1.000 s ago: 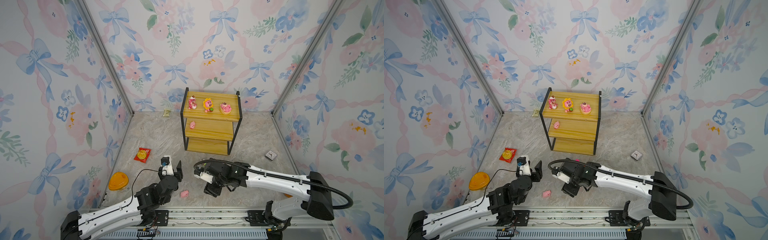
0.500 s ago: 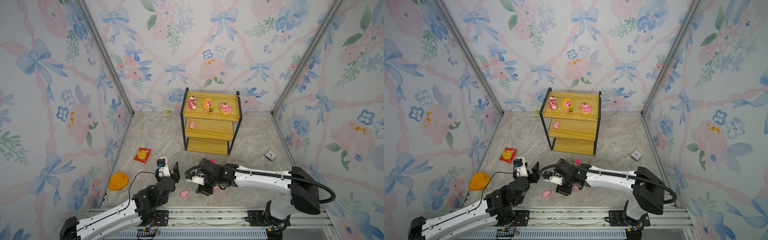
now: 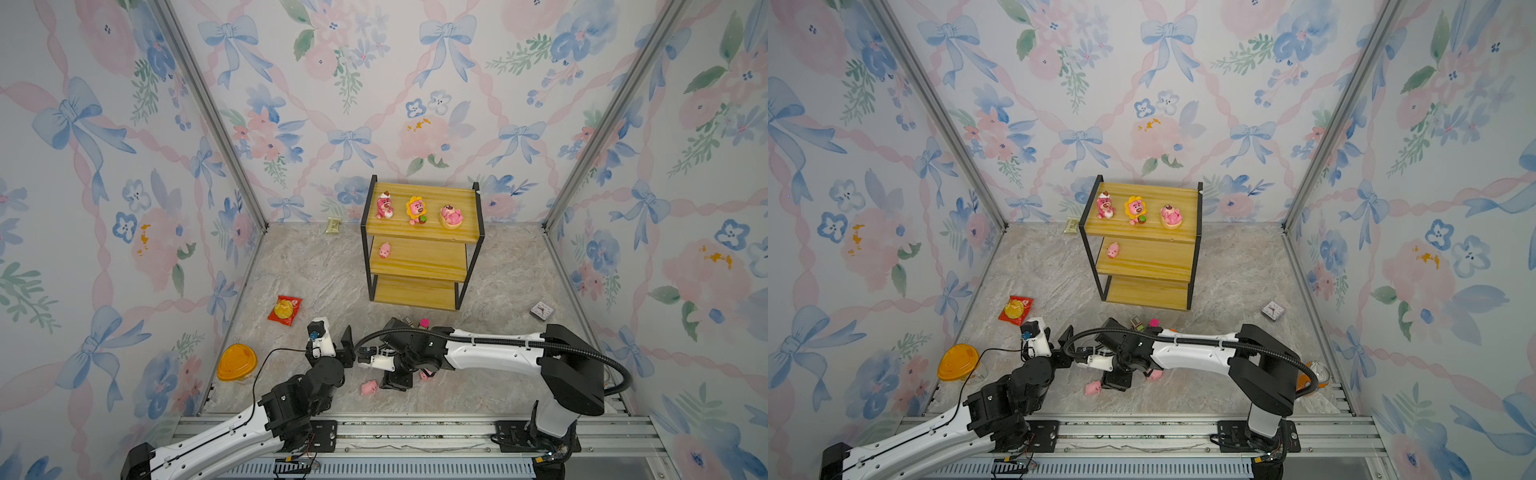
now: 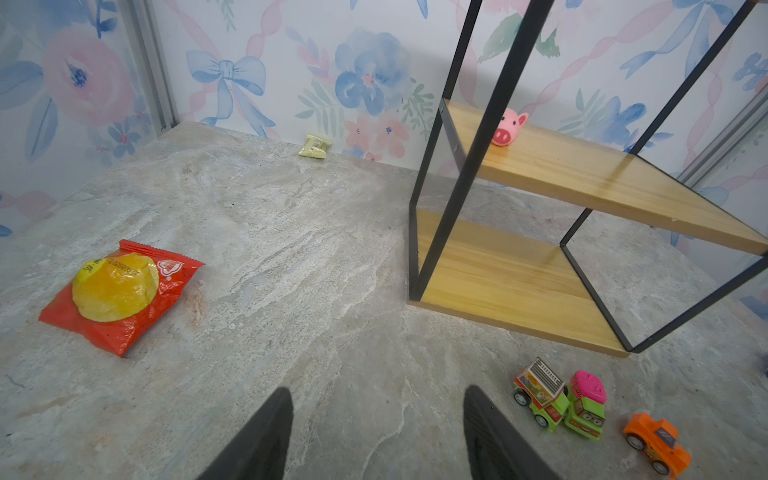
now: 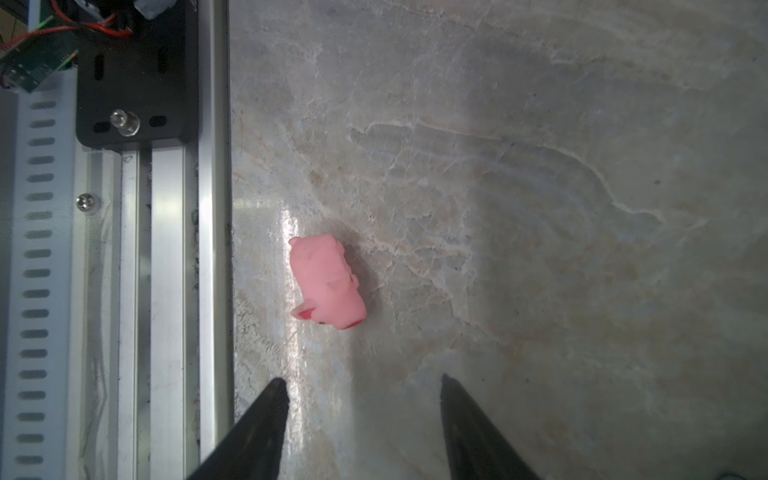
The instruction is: Place and organize the plastic toys onto the shelf
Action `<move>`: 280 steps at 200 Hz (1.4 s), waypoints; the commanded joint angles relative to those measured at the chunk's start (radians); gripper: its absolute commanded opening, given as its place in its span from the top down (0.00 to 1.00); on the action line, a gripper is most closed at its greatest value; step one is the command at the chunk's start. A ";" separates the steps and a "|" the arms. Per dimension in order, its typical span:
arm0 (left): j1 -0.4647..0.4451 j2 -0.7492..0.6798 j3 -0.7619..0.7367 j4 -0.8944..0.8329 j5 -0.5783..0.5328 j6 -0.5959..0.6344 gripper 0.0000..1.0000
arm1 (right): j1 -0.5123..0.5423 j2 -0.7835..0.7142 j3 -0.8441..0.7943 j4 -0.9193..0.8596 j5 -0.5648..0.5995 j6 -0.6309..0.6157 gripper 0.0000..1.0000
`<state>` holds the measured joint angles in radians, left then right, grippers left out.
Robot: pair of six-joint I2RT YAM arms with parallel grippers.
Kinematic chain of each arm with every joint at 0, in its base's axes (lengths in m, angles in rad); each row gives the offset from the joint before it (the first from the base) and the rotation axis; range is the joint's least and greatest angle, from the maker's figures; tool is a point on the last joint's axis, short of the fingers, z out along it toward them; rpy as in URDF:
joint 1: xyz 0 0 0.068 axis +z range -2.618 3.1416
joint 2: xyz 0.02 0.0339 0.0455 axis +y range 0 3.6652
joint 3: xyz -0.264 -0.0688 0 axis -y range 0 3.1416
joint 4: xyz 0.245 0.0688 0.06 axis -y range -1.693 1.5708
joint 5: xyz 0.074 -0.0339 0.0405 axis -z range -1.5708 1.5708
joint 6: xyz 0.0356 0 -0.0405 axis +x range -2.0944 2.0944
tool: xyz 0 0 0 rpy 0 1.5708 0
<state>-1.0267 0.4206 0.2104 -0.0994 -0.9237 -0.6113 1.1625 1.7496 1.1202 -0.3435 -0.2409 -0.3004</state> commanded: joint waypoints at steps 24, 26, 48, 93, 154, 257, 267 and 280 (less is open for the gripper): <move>0.009 -0.006 -0.009 -0.021 -0.016 -0.012 0.34 | 0.012 0.041 0.041 0.026 -0.084 -0.035 0.39; 0.008 -0.005 -0.009 -0.020 -0.015 -0.012 0.34 | 0.012 0.042 0.041 0.027 -0.086 -0.035 0.39; 0.010 -0.004 -0.018 -0.021 -0.022 -0.028 0.34 | 0.012 0.054 0.040 0.037 -0.110 -0.036 0.40; 0.011 -0.020 -0.040 -0.021 -0.023 -0.044 0.34 | 0.013 0.086 0.033 0.095 -0.168 -0.011 0.43; 0.015 -0.031 -0.046 -0.047 -0.043 -0.056 0.34 | 0.011 0.135 0.040 0.161 -0.188 0.002 0.43; 0.027 -0.033 -0.049 -0.048 -0.037 -0.064 0.34 | -0.019 0.164 0.032 0.161 -0.208 0.050 0.59; 0.027 -0.030 -0.051 -0.048 -0.035 -0.065 0.34 | -0.024 0.167 0.038 0.143 -0.208 0.063 0.61; 0.028 -0.029 -0.054 -0.048 -0.034 -0.071 0.34 | -0.038 0.168 0.039 0.128 -0.215 0.088 0.63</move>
<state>-1.0008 0.3878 0.1738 -0.1551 -0.9798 -0.6601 1.1450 1.8923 1.1316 -0.1982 -0.4282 -0.2596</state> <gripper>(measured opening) 0.662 0.383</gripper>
